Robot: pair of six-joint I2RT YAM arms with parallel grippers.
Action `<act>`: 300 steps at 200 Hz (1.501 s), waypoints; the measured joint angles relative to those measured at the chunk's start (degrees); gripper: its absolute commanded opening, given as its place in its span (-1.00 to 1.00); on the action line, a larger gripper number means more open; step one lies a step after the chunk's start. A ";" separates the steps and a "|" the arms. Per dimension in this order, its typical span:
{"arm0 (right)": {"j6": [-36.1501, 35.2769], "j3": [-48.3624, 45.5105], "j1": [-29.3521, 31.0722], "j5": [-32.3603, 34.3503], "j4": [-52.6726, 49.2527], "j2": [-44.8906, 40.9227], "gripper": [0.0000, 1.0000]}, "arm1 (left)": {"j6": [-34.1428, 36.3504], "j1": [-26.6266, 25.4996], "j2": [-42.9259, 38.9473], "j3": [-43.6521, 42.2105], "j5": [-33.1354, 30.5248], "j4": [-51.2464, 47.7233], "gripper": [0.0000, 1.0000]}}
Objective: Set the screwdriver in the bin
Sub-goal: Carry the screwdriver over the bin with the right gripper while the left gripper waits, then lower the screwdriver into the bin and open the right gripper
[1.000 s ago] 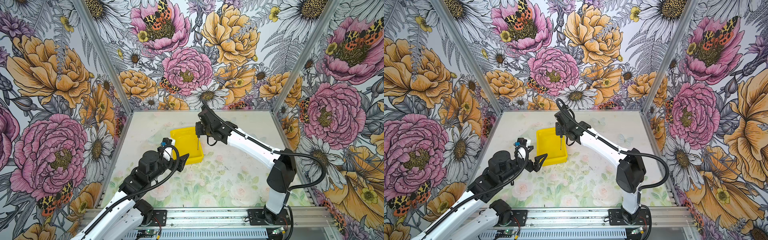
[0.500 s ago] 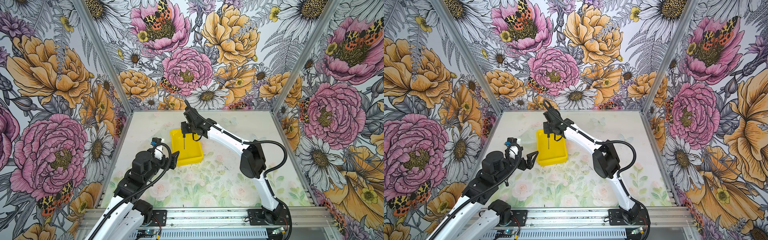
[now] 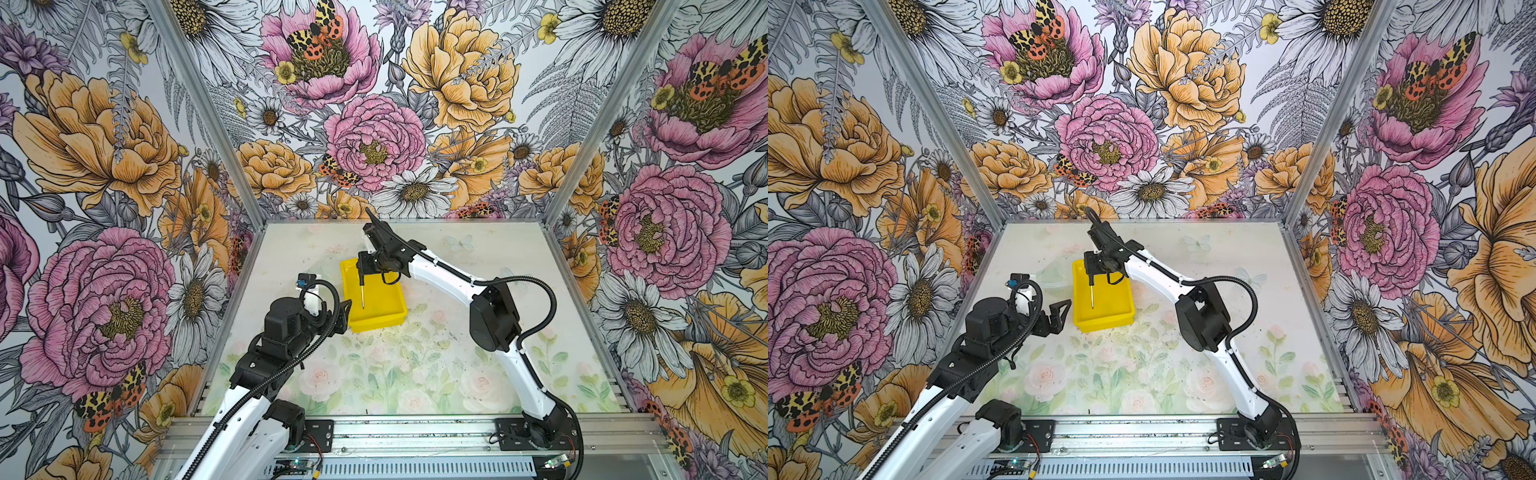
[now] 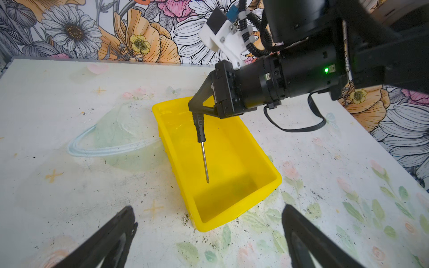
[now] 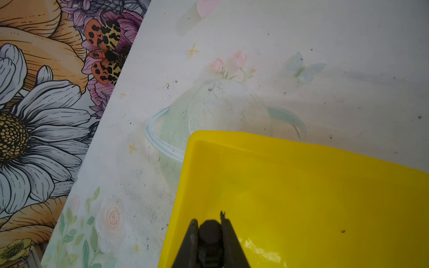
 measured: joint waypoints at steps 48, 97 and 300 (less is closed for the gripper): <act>1.27 -1.18 0.00 -2.14 0.02 3.23 -1.00 | -2.86 0.00 -1.99 0.00 0.15 -0.02 0.97; 2.54 -1.14 -0.15 -4.28 0.15 6.01 -1.00 | -4.26 0.00 -4.52 0.00 -0.57 -1.55 0.97; 5.31 -1.25 -0.63 -4.46 0.09 8.11 -0.32 | -5.25 0.00 -3.76 -0.04 -1.16 -3.23 0.97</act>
